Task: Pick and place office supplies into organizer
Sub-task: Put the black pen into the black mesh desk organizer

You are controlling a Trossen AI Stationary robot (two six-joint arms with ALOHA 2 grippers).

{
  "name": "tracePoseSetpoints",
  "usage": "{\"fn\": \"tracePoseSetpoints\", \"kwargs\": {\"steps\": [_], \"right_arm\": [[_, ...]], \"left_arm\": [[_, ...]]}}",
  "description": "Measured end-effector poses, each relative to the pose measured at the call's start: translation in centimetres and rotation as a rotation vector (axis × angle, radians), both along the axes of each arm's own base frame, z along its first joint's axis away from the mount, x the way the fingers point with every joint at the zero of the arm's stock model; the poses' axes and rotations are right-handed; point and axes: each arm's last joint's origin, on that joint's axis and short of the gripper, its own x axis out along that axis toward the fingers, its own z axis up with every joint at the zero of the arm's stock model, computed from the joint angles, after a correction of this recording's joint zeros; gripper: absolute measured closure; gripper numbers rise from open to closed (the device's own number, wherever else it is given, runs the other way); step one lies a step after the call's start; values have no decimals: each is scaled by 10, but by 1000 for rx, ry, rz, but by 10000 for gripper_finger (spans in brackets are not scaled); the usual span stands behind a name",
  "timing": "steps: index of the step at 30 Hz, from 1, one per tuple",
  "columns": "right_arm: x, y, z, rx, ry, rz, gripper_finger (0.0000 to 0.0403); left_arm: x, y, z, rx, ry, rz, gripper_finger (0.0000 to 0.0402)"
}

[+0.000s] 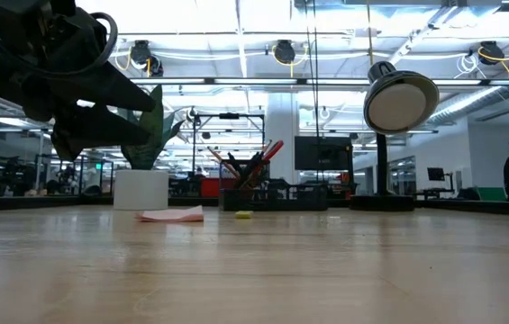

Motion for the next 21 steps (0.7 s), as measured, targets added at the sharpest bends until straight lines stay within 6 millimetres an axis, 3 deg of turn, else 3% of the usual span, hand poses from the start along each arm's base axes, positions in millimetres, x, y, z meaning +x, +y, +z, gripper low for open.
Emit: {"fn": "tracePoseSetpoints", "kwargs": {"steps": [8,21], "right_arm": [[-5,-11,-11,-43,6,22,254],[-9,-20,-27,-52,-5,-16,374]], "left_arm": [[0,0,0,-19,-3,6,156],[0,0,0,-28,-8,20,156]]}}
